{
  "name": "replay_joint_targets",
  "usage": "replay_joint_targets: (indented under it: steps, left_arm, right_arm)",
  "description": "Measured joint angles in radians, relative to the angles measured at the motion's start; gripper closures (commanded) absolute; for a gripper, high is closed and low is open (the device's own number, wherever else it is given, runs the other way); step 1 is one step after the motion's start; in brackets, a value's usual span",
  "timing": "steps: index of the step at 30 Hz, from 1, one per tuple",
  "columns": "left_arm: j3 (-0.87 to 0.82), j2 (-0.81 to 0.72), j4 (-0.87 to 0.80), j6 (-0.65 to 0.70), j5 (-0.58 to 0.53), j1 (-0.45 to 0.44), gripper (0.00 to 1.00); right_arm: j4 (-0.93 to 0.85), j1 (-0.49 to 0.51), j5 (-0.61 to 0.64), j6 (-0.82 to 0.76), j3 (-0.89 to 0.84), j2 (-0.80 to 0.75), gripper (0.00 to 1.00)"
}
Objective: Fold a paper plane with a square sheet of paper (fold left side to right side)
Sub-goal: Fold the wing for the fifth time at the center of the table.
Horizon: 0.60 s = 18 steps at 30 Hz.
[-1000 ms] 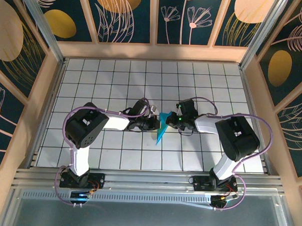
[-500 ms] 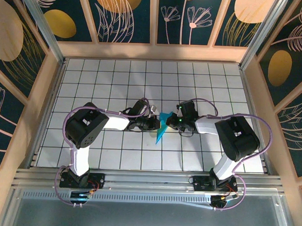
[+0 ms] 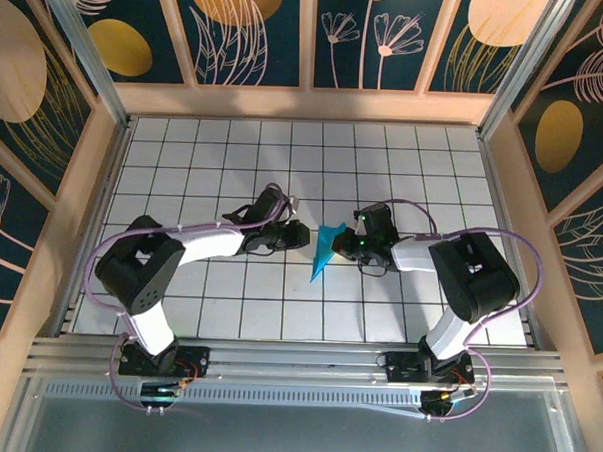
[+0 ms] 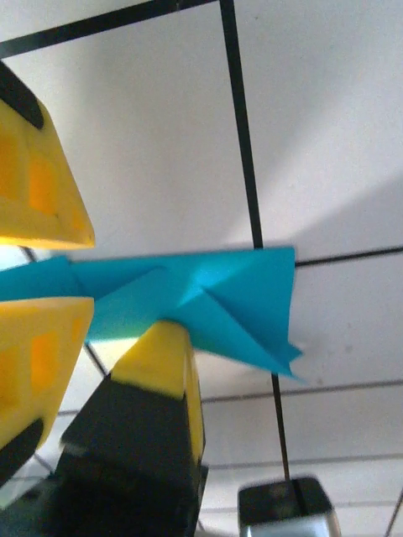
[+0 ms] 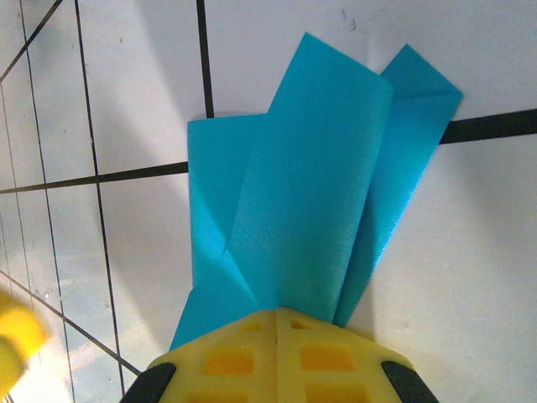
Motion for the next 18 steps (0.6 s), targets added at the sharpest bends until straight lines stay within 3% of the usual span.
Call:
replay_joint_targets:
  steps: [6, 11, 18]
  left_arm:
    - [0.0, -0.071, -0.002, -0.019, 0.111, -0.033, 0.91]
    - [0.005, -0.041, -0.007, -0.03, 0.18, -0.095, 0.92]
    - [0.051, 0.048, -0.012, -0.032, 0.196, -0.099, 0.93]
  right_arm:
    - [-0.002, 0.0, 0.001, -0.009, 0.0, -0.002, 1.0]
    - [-0.002, 0.0, 0.001, -0.016, 0.0, -0.002, 1.0]
    - [-0.002, 0.0, 0.001, -0.018, 0.0, -0.002, 1.0]
